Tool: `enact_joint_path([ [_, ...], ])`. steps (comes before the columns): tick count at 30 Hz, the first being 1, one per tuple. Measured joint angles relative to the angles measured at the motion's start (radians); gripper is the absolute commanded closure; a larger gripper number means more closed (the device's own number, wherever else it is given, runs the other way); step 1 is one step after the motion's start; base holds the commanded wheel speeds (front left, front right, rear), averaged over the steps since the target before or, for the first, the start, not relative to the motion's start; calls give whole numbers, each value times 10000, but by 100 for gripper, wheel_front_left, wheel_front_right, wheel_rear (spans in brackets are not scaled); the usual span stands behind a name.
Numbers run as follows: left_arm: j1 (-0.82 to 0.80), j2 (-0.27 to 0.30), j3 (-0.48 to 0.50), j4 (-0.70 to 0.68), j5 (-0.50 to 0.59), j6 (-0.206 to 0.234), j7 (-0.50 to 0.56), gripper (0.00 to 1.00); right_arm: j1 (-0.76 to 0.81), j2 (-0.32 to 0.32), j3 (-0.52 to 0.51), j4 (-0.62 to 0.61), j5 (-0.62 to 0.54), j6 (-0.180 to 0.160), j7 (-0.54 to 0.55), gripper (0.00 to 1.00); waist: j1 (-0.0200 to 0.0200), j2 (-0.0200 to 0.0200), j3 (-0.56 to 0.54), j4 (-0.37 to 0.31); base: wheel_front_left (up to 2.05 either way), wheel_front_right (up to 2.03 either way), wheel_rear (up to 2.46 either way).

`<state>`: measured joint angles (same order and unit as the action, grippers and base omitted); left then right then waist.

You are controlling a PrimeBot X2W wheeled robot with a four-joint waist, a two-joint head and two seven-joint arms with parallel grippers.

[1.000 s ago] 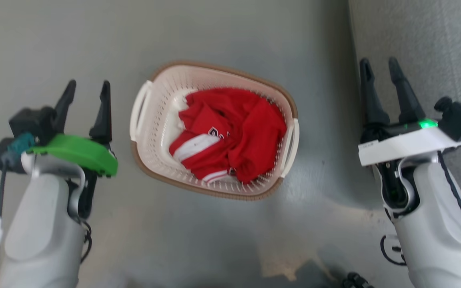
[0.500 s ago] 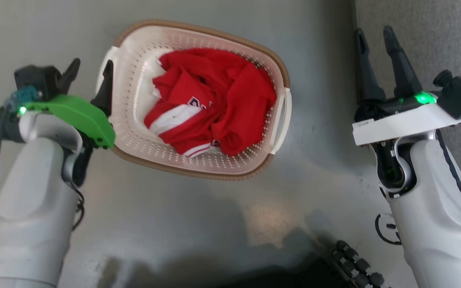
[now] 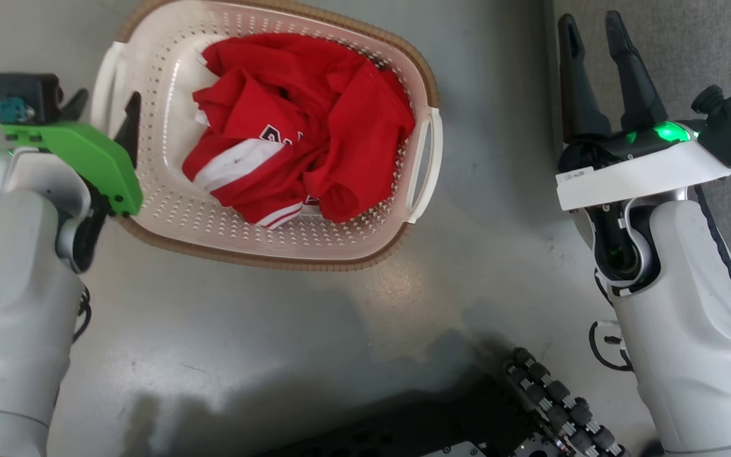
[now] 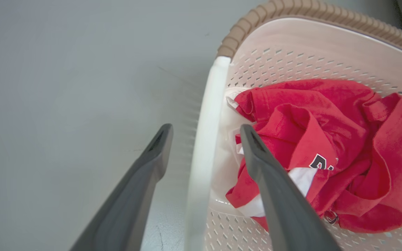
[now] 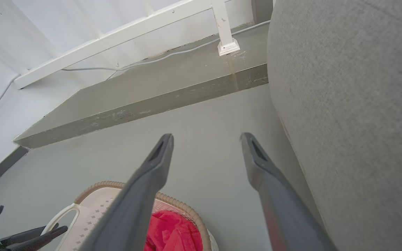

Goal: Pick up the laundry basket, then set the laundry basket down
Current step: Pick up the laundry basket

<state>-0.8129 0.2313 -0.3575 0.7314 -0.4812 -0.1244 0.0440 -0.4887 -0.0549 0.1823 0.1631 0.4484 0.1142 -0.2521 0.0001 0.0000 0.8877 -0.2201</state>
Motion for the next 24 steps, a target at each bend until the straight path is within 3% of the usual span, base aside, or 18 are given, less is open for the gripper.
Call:
enact_joint_path([
  [13, -562, 90, -675, 817, -512, 0, 337, 0, -167, 17, 144, 2, 370, 0, 0, 0, 0, 0, 460, -263, 0, 0, 0],
  [14, -624, 92, -690, 878, -525, 0, 332, 8, -168, 17, 144, 4, 370, 0, 0, 0, 0, 0, 468, -267, 0, 0, 0],
  [15, -690, 100, -698, 938, -527, 0, 330, 25, -169, 17, 144, 6, 372, 0, 0, 0, 0, 0, 472, -269, 0, 0, 0],
  [16, -743, 109, -713, 972, -543, 0, 322, 51, -170, 17, 144, 8, 372, 0, 2, 0, 0, 0, 473, -269, 0, 0, 0],
  [18, -825, 119, -761, 1024, -616, 0, 242, 92, -174, 17, 151, 12, 401, 0, 0, 0, 0, 0, 472, -268, 0, 0, 0],
  [19, -859, 119, -805, 1058, -617, 0, 242, 100, -181, 17, 169, 13, 426, 0, 0, 0, 0, 0, 469, -266, 0, 0, 0],
  [24, -891, 50, -968, 1407, -828, -73, 209, 100, -261, 23, 186, 92, 443, 0, 0, 0, 0, 0, 390, -243, 0, 0, 0],
])
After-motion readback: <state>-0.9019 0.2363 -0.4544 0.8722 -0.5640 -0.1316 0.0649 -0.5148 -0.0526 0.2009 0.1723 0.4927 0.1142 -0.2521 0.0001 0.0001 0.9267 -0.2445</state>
